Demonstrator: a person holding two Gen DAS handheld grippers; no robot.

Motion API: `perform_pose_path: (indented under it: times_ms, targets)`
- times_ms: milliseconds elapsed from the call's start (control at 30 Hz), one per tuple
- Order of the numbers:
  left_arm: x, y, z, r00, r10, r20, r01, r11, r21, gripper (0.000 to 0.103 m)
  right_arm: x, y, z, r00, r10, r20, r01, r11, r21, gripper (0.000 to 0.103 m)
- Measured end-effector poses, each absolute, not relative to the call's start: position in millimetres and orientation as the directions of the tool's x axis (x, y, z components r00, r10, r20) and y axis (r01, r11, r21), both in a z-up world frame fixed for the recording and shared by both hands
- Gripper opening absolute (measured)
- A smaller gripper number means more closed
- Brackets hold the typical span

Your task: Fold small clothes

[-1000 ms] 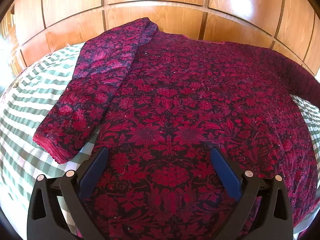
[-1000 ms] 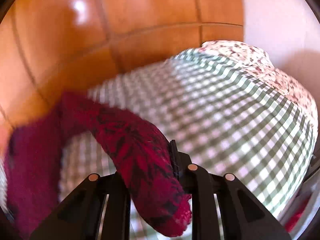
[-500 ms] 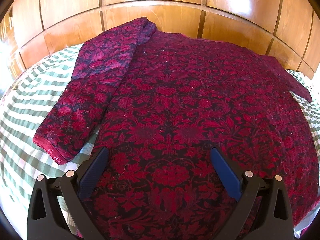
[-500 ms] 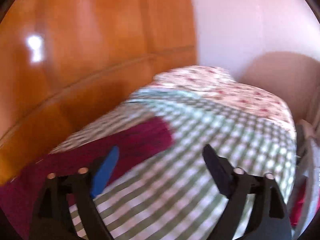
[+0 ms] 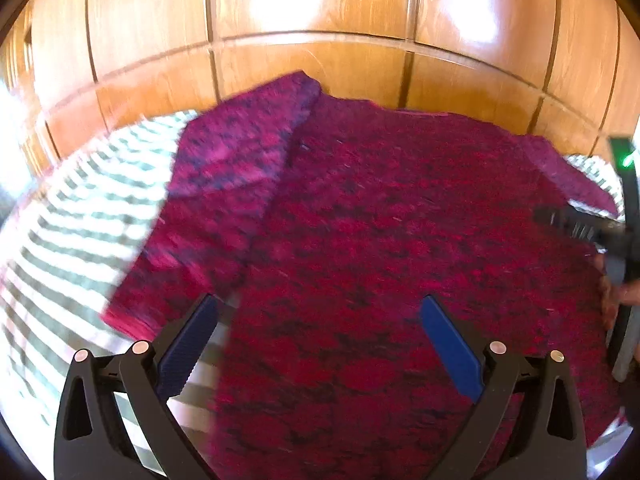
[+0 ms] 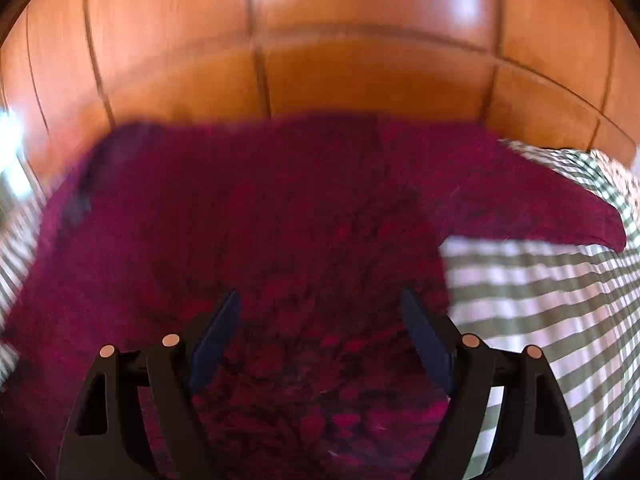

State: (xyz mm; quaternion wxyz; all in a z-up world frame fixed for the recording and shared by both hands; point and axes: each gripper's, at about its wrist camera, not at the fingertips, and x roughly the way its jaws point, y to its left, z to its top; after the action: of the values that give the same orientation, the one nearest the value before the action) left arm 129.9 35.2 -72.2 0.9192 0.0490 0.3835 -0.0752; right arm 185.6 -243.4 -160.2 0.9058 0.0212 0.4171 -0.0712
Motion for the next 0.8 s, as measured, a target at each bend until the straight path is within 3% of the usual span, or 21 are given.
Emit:
perform_pose_path:
  times_ms: [233,333,400,567,800]
  targets:
    - [155.5,74.4,-72.5,0.722,0.048,-0.69,0.126,0.972,0.2,0.1,191.5,-250.8,-164.0,0.652,-0.128,-0.747,0.16,0.987,-0.03,0.085]
    - [167.7,83.5,-87.6,0.693,0.064,-0.718,0.166,0.955,0.246,0.082,189.5,-248.0,-164.6,0.652,-0.142,-0.745,0.166,0.985,-0.043,0.087]
    - [171.8,89.3,-98.9,0.665,0.039,-0.746,0.209,0.949,0.236,0.056,188.6,-243.0,-162.9,0.652,-0.149,-0.743,0.17,0.984,-0.048,0.088]
    - [172.0,94.6,-93.6,0.645,-0.028,-0.764,0.248,0.953,0.175,0.018,185.8,-249.2,-162.4,0.653,-0.146,-0.743,0.172,0.984,-0.042,0.088]
    - [193.4,139.3,-36.1,0.607,-0.253,-0.753,0.246,0.961,-0.125,0.016,187.2,-249.3,-163.4,0.654,-0.148,-0.742,0.172,0.984,-0.045,0.089]
